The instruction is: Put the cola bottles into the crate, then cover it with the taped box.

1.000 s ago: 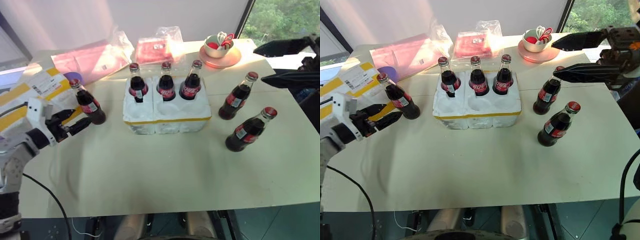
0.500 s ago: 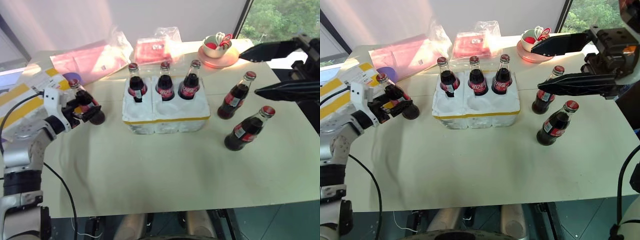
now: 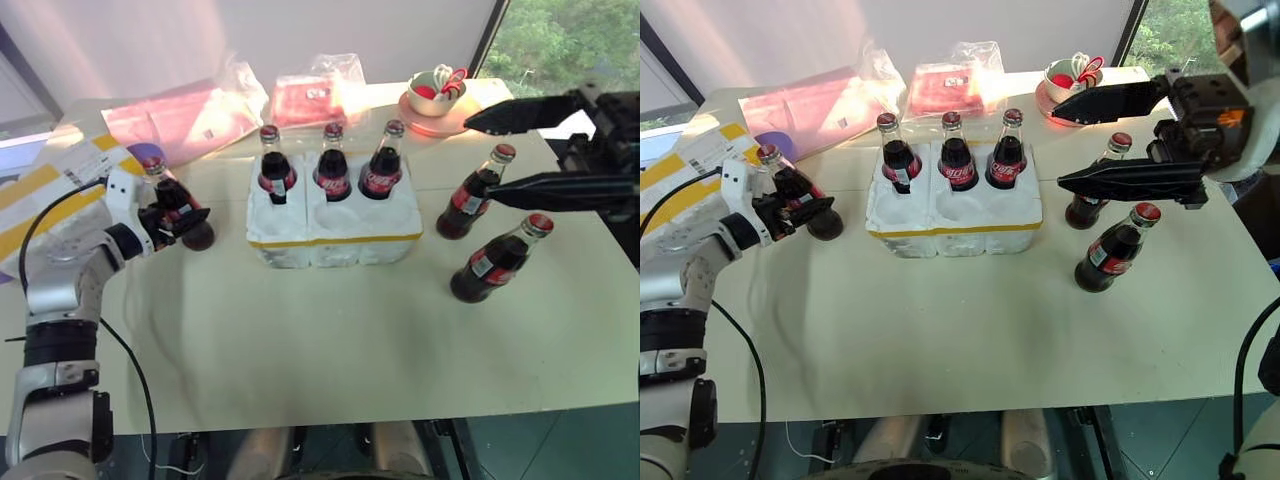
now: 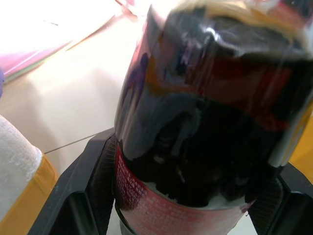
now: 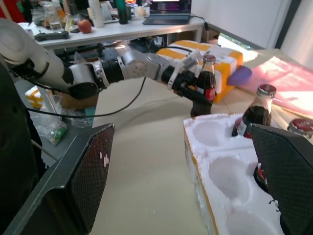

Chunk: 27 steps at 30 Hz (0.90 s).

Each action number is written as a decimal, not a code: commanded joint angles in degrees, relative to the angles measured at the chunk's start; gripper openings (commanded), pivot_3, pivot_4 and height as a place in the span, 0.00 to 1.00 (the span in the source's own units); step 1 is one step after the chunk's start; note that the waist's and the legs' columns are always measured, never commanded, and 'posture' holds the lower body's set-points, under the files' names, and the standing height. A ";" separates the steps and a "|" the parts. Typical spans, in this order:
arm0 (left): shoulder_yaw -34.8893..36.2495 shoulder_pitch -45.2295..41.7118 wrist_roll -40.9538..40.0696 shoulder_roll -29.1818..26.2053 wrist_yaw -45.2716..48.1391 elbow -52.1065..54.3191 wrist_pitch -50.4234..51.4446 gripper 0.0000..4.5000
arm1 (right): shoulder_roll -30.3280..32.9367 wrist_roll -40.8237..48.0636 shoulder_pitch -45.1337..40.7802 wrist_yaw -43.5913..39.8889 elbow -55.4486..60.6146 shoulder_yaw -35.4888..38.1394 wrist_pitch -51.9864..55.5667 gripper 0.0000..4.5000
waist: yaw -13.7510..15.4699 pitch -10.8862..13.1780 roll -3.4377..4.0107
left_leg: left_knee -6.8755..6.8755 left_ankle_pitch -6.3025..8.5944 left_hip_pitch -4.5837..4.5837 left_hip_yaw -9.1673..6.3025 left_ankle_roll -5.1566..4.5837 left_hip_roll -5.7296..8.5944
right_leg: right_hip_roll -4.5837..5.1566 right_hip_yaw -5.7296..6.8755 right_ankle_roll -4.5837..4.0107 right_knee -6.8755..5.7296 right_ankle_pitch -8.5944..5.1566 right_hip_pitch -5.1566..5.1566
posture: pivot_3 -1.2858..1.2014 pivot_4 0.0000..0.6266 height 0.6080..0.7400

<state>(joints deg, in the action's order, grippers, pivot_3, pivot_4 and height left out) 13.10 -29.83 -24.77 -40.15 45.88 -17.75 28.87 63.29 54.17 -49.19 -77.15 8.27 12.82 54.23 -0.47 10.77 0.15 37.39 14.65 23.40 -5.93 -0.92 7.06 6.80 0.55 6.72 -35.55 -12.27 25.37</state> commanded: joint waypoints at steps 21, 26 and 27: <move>-13.11 -21.85 -11.24 -5.36 20.61 13.70 14.48 0.63 | 0.52 0.70 11.19 10.18 7.03 8.71 -2.39 1.00 | -0.19 0.41 -0.71 | 0.57 0.01 0.04 0.09 -0.02 0.03 | -0.02 -0.12 0.08 -0.53 0.05 0.03 | 0.52 0.24 0.99; -15.87 -20.54 -7.08 -0.57 20.71 11.00 9.11 0.63 | -0.17 3.79 14.59 14.37 9.63 12.01 -0.23 1.00 | 0.15 0.42 -0.73 | 0.58 0.01 0.10 0.09 -0.03 0.03 | 0.01 -0.12 0.08 -0.46 0.04 0.03 | 0.52 0.24 0.99; -16.15 -20.35 -6.25 0.03 20.64 10.42 8.07 0.63 | -0.28 4.20 15.30 14.93 10.17 12.44 -0.11 1.00 | 0.31 0.41 -0.73 | 0.61 0.02 0.10 0.09 -0.03 0.04 | 0.02 -0.12 0.08 -0.45 0.04 0.01 | 0.52 0.24 0.99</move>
<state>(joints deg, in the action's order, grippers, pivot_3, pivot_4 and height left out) -3.21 -49.83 -32.56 -40.20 66.41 -7.29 39.58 63.16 56.67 -33.89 -63.24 16.62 22.67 54.06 -0.16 11.19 -0.58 38.02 14.67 23.51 -5.84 -0.96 7.10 6.82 0.43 6.79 -35.99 -12.22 25.35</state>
